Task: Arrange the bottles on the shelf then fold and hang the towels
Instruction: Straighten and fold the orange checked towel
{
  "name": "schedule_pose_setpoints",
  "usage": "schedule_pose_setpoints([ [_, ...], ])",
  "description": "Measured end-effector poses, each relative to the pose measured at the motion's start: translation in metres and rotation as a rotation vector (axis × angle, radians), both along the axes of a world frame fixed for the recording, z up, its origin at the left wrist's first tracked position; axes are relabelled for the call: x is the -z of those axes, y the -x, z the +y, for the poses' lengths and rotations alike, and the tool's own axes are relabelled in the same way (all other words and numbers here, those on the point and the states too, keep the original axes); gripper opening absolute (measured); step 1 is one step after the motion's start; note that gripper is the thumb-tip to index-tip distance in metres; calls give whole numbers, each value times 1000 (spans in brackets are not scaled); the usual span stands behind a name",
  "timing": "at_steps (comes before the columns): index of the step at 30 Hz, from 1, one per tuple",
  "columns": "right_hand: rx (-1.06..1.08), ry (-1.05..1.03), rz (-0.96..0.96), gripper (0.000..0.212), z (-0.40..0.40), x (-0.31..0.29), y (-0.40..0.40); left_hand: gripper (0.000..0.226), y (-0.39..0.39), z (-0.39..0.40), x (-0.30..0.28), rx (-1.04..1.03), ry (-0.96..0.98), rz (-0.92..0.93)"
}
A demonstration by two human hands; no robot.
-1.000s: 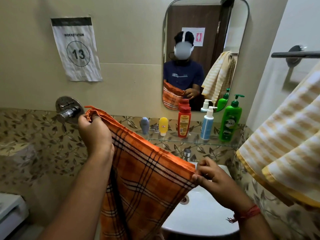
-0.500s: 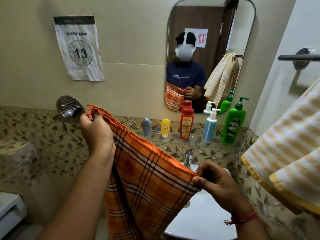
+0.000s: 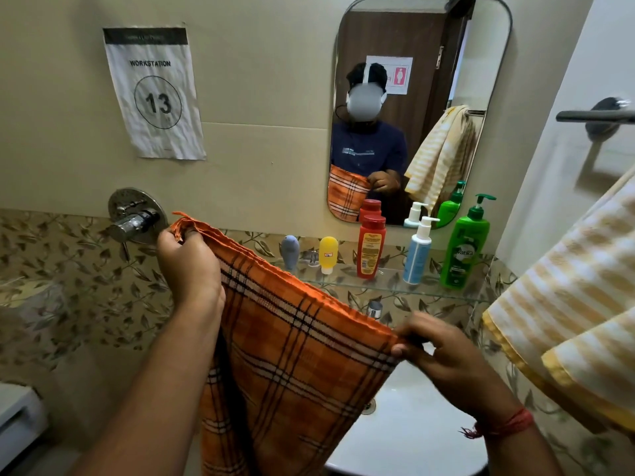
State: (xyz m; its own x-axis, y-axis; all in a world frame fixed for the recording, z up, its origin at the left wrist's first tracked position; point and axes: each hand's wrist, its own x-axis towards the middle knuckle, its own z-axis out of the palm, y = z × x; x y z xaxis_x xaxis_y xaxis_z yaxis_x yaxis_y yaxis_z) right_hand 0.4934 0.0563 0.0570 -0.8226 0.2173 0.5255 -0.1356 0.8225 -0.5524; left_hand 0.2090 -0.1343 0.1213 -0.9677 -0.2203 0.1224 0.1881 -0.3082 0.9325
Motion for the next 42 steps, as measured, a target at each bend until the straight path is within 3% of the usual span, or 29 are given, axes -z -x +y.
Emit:
schedule_pose_setpoints([
  [2,76,50,204,23,-3,-11,-3,31,1,-1,2,-5,38,12],
  [4,133,107,266,18,-7,-24,-3,42,0,0,1,-3,45,1],
  [8,293,-59,-147,10,0,-52,-10,46,-5,5,2,51,35,-39],
  [10,380,-97,-199,14,5,-66,-18,38,-15,8,6,60,54,-48],
  [14,453,-63,47,10,2,-82,-23,25,-17,12,10,72,87,-28],
  [17,406,22,13,19,5,-86,-26,17,-17,9,7,68,111,-2],
  [20,360,192,153,26,8,-93,-30,10,-18,6,7,80,153,37],
  [26,447,270,476,38,7,-106,-28,11,-26,4,3,134,217,115],
  [31,564,241,565,37,7,-106,-28,15,-35,-1,-6,136,331,235],
  [36,608,276,511,29,4,-107,-31,17,-42,-9,-9,144,394,289],
  [40,692,305,346,23,3,-105,-31,25,-47,-11,-10,156,410,292],
  [42,641,417,266,15,-1,-106,-32,27,-52,-13,-12,143,421,314],
])
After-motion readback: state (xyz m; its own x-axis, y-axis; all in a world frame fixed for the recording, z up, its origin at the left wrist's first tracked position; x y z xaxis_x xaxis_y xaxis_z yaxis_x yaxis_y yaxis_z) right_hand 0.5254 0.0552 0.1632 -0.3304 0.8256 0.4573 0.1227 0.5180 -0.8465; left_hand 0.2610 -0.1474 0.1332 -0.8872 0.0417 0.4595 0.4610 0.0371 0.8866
